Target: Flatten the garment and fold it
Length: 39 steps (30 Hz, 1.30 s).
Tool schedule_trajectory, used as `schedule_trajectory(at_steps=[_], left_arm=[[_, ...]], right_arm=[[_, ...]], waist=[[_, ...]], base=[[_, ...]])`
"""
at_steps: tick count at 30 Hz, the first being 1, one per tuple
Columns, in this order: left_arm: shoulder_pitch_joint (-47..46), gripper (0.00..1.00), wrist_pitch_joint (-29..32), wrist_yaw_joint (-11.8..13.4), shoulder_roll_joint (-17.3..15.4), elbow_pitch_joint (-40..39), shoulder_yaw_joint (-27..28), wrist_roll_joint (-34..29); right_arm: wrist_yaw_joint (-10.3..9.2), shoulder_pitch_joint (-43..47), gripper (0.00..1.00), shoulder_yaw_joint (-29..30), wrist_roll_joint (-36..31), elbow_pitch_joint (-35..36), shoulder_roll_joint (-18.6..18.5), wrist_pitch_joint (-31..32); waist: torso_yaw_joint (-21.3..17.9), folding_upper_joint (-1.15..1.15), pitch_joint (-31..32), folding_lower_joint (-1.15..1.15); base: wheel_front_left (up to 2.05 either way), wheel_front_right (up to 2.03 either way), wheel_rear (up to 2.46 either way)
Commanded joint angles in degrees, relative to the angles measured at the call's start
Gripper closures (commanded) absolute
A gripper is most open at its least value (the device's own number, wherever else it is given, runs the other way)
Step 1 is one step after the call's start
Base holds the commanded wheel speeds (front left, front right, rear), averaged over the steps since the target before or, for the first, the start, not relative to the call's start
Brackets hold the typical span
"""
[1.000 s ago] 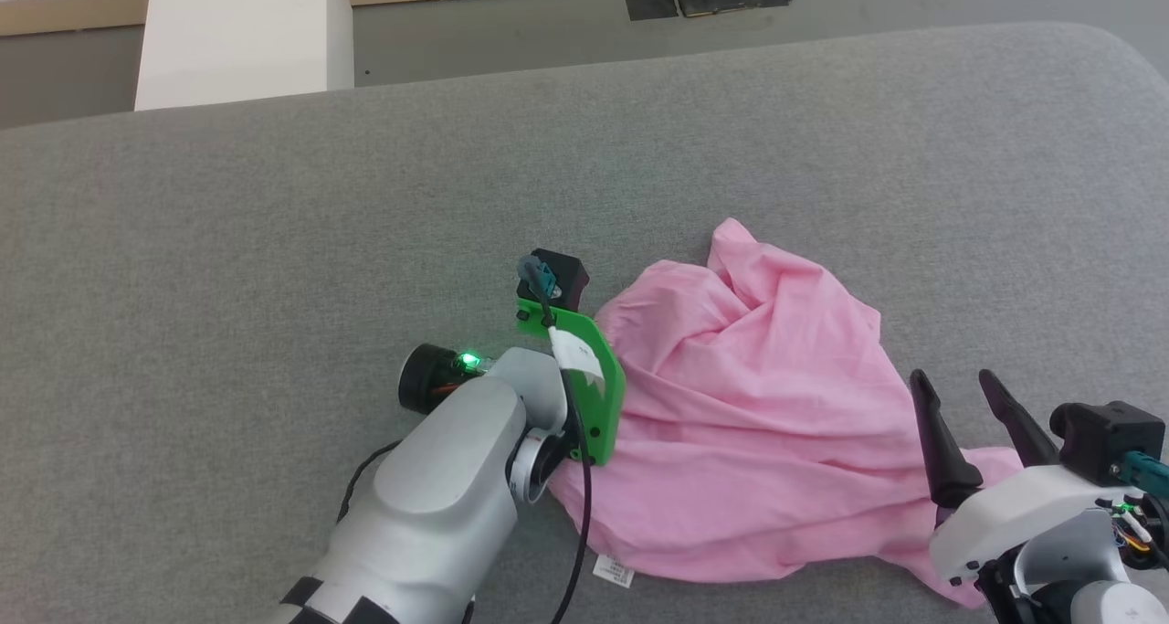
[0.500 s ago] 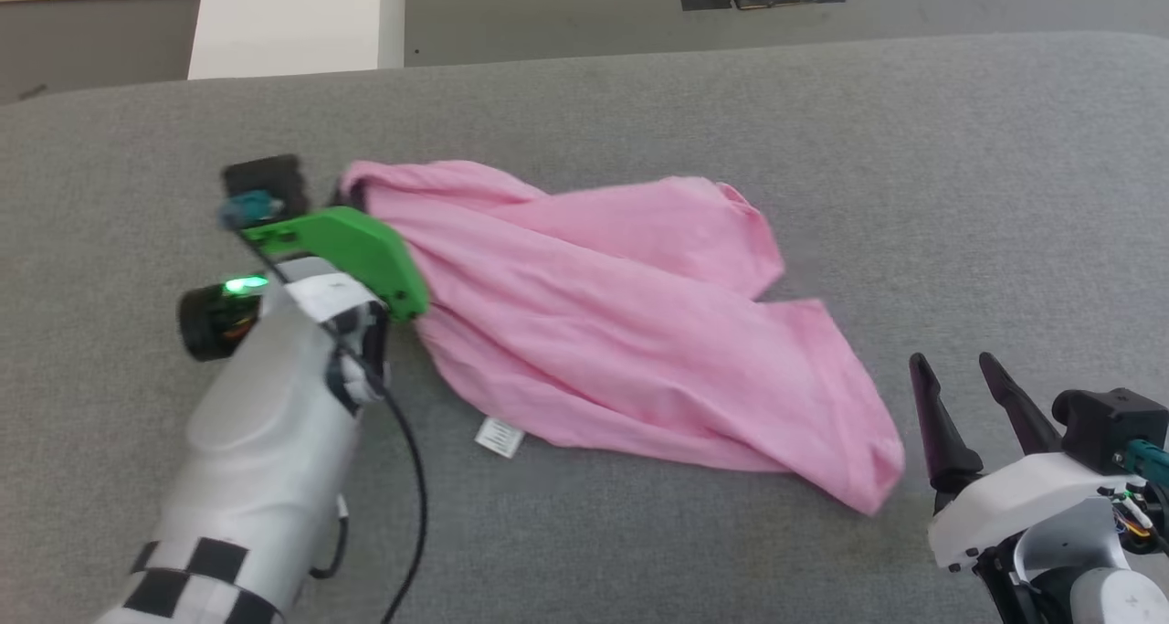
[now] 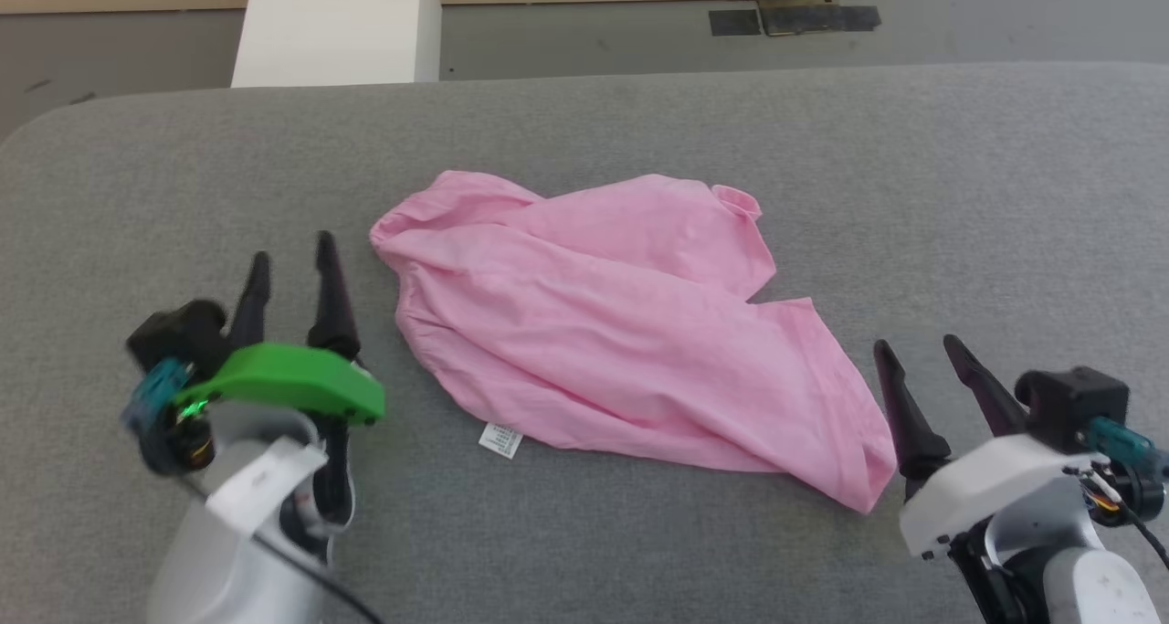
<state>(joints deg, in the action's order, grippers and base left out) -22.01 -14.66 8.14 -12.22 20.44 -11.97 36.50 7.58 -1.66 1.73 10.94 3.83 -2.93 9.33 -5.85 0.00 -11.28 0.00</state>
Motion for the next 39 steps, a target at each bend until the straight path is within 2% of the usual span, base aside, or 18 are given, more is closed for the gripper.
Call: schedule_trajectory(at_steps=[1,2,6,12,18,26,27,28,29,30,34,39], left_arm=[[3.1,0.0,-0.3,-0.3,1.1,-3.3,1.7,-2.2],[6.3,0.0,-0.3,-0.8,2.5,-7.7,4.0,-4.6],[12.4,0.0,-0.3,-3.6,6.4,-16.6,9.4,-11.0],[14.2,0.0,-0.3,-7.4,8.9,-20.9,12.2,-16.4],[13.8,0.0,-0.3,-7.9,9.3,-21.3,11.9,-16.6],[14.4,0.0,-0.3,-7.3,9.3,-21.2,10.8,-15.6],[14.4,0.0,-0.3,-7.3,9.3,-21.1,10.7,-15.6],[14.5,0.0,-0.3,-7.3,9.3,-21.1,10.7,-15.7],[14.5,0.0,-0.3,-7.3,9.3,-21.1,10.7,-15.7],[14.5,0.0,-0.3,-7.3,9.3,-21.1,10.6,-15.7],[14.6,0.0,-0.3,-7.4,9.3,-21.0,10.2,-15.7],[14.2,0.0,-0.3,-7.8,9.3,-21.1,9.4,-15.8]], right_arm=[[-0.09,-1.6,0.0,-0.3,0.0,-0.6,0.0,0.8],[-0.09,-2.5,0.0,-0.8,0.2,-1.7,0.0,2.0],[-0.09,-6.6,0.0,-1.5,2.3,-7.3,0.0,7.3],[-0.09,-14.4,0.0,0.7,3.2,-18.2,0.0,15.2],[-0.09,-19.4,0.0,1.9,1.7,-25.5,0.0,18.0],[-0.09,-21.8,0.0,1.6,1.4,-29.4,0.0,18.8],[-0.09,-22.0,0.1,1.1,1.6,-29.5,0.0,18.7],[-0.09,-22.2,0.49,0.6,1.8,-29.4,0.0,18.4],[-0.09,-22.3,0.61,0.3,1.8,-29.3,0.0,18.2],[-0.09,-22.5,1.0,0.0,1.8,-29.1,0.0,17.6],[-0.09,-23.4,1.0,1.2,1.9,-27.8,0.0,15.6],[-0.09,-28.3,1.0,6.1,0.5,-27.0,0.0,14.4]], waist=[[1.0,0.0,0.0,0.0],[1.6,0.0,-0.1,0.0],[3.6,0.0,-0.9,0.0],[6.1,0.0,-2.4,0.0],[7.7,0.0,-3.1,0.0],[8.0,0.0,-2.9,0.0],[7.9,0.0,-2.9,0.0],[7.9,0.0,-2.8,0.0],[7.8,0.0,-2.8,0.0],[7.7,0.0,-2.7,0.0],[7.6,0.0,-2.7,0.0],[8.1,0.0,-3.8,0.0]], base=[[0.0,0.0,0.0],[0.0,0.0,0.0],[0.0,0.0,0.0],[0.0,0.0,0.0],[0.0,0.0,0.0],[0.0,0.0,0.0],[0.0,0.0,0.0],[0.0,0.0,0.0],[0.0,0.0,0.0],[0.0,0.0,0.0],[0.0,0.0,0.0],[0.0,0.0,0.0]])
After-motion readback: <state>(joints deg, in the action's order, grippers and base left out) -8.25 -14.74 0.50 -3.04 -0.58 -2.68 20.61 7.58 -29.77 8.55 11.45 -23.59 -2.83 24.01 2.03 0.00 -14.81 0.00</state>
